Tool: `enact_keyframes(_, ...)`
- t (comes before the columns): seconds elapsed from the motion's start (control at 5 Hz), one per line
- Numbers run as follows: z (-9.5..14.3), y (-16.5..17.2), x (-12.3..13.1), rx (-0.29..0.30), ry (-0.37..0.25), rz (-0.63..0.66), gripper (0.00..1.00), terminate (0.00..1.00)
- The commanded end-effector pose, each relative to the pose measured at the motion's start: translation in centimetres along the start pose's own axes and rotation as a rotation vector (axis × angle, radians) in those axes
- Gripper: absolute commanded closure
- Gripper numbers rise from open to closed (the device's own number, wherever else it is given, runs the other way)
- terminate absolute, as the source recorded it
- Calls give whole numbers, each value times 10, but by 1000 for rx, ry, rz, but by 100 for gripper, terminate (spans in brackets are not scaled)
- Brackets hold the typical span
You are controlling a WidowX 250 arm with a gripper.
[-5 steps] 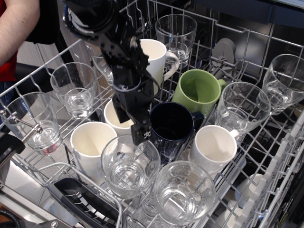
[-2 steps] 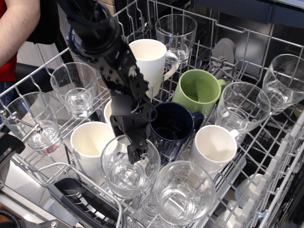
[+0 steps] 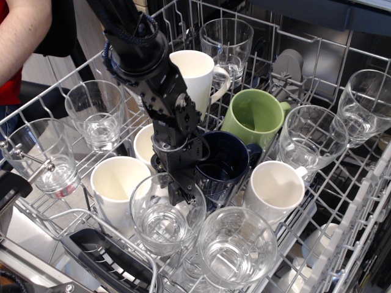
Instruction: Pick up any cup
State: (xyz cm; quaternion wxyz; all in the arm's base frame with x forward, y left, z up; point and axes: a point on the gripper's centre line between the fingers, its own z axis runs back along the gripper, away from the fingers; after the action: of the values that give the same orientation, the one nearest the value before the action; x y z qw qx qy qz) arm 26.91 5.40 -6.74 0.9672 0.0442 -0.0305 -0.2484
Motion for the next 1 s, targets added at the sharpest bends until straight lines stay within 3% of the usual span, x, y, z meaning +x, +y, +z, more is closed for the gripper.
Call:
enact_keyframes(0.0,19,19,10,-5,-34,8,100,0)
enact_keyframes(0.4,51,22,9,-57,-48,-13,100,0)
enact_keyframes(0.6,91,19,11,-135,-41,-27,100,0)
enact_keyframes(0.8,121,13,9,-157,-36,-43,100,0)
